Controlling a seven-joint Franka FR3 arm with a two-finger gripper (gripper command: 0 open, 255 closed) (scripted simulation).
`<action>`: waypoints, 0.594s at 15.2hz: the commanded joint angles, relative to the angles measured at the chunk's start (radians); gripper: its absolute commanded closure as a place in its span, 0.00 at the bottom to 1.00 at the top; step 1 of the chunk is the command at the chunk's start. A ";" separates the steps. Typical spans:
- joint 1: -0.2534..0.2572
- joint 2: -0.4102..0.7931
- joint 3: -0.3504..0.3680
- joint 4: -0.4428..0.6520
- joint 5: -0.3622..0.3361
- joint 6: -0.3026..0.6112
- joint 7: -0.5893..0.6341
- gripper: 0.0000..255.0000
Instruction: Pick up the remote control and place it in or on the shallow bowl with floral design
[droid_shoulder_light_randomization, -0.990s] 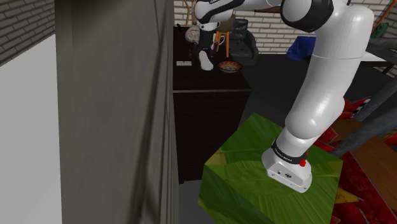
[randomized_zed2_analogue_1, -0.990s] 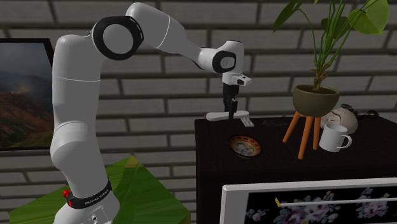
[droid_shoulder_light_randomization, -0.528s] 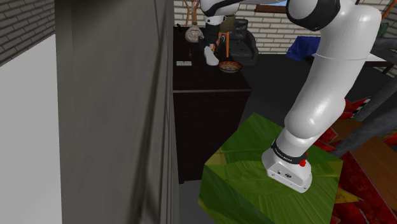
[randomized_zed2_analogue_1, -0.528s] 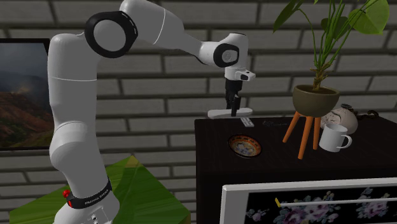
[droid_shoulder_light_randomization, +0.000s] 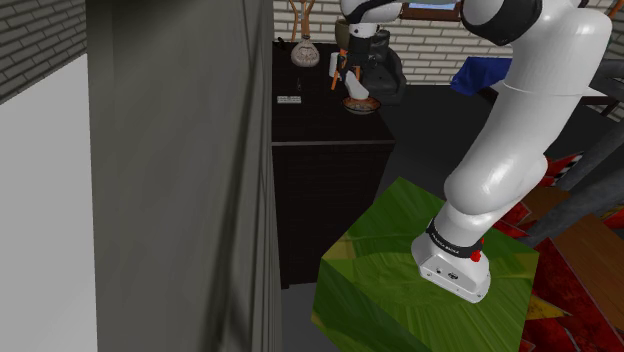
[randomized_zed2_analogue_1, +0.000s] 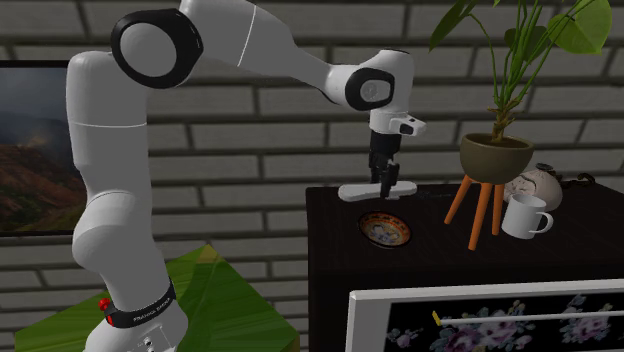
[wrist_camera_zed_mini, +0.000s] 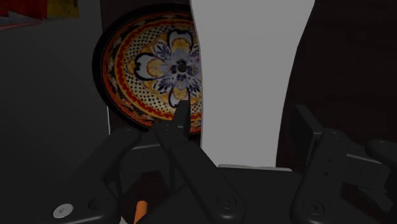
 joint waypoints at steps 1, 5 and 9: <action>-0.028 -0.020 -0.020 -0.013 0.001 -0.008 -0.049 1.00; -0.054 -0.016 -0.039 -0.033 0.004 0.014 -0.097 1.00; -0.054 -0.002 -0.039 -0.069 0.008 0.064 -0.100 1.00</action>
